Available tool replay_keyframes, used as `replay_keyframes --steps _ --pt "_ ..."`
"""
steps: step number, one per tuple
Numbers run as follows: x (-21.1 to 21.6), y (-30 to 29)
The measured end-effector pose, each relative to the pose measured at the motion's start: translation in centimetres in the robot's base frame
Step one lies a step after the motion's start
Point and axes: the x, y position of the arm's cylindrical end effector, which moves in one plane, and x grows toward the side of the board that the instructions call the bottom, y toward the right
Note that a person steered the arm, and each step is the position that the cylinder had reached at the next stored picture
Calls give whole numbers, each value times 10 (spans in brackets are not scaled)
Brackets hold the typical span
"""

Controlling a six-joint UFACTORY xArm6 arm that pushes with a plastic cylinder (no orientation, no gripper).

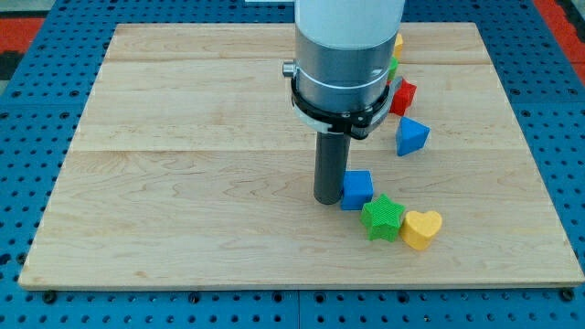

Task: Push the cube close to the triangle

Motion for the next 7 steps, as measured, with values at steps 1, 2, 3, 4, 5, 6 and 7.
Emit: replay_keyframes --steps 1,2,3,4,5,6,7 --pt "16 -19" --pt "31 0" --pt "4 32" --pt "-10 56" --pt "-3 51" --pt "-3 43" --pt "-4 16"
